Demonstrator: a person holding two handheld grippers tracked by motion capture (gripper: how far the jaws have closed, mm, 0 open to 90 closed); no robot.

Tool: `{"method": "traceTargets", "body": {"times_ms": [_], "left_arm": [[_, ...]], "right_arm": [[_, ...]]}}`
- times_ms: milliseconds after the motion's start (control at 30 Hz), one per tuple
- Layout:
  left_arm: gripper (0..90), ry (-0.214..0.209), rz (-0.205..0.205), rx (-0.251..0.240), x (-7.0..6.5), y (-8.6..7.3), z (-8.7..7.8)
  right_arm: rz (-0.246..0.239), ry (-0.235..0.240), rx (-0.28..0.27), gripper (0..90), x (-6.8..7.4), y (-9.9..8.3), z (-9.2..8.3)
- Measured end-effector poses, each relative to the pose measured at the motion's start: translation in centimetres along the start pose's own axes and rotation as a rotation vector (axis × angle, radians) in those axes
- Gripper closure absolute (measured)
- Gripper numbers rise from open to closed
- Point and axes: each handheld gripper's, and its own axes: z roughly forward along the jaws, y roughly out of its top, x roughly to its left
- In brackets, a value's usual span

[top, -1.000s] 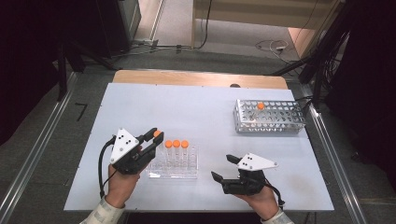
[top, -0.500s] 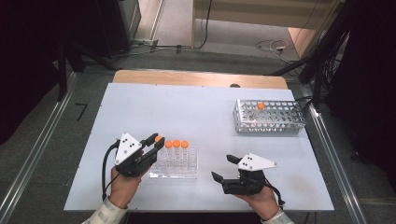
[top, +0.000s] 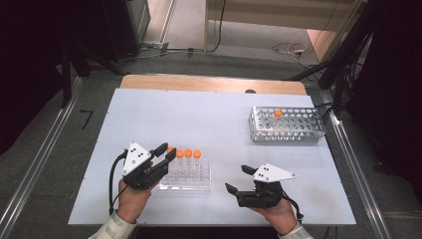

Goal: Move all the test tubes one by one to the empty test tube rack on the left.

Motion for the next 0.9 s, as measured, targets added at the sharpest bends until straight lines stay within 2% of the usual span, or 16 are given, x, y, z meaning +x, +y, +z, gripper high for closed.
{"method": "traceTargets", "body": {"times_ms": [200, 300, 400, 500, 633, 733, 900], "left_arm": [[61.4, -0.011, -0.013, -0.009, -0.1, 0.1, -0.2], [57.3, -0.021, -0.022, -0.014, -0.2, 0.2, -0.3], [48.3, -0.033, -0.03, -0.015, -0.5, 0.3, -0.4], [36.0, -0.04, -0.038, -0.009, -0.7, 0.5, -0.5], [25.3, -0.039, -0.041, -0.011, -1.1, 0.5, -0.4], [23.0, -0.044, -0.034, -0.018, -1.3, 0.5, -0.4], [22.9, -0.05, -0.032, -0.031, -1.5, 0.6, -0.5]], "right_arm": [[0.004, -0.004, -0.006, 21.0, 0.0, 0.0, -0.1], [0.008, -0.023, -0.015, 21.3, -0.4, 0.1, -0.2], [0.023, -0.058, -0.027, 21.6, -1.1, 0.1, -0.5], [0.045, -0.115, -0.046, 21.8, -2.4, 0.3, -0.8], [0.11, -0.22, -0.074, 22.7, -4.9, 0.5, -1.2], [0.153, -0.303, -0.088, 22.8, -7.0, 0.8, -1.2], [0.197, -0.403, -0.109, 24.0, -10.0, 1.4, -0.8]]}}
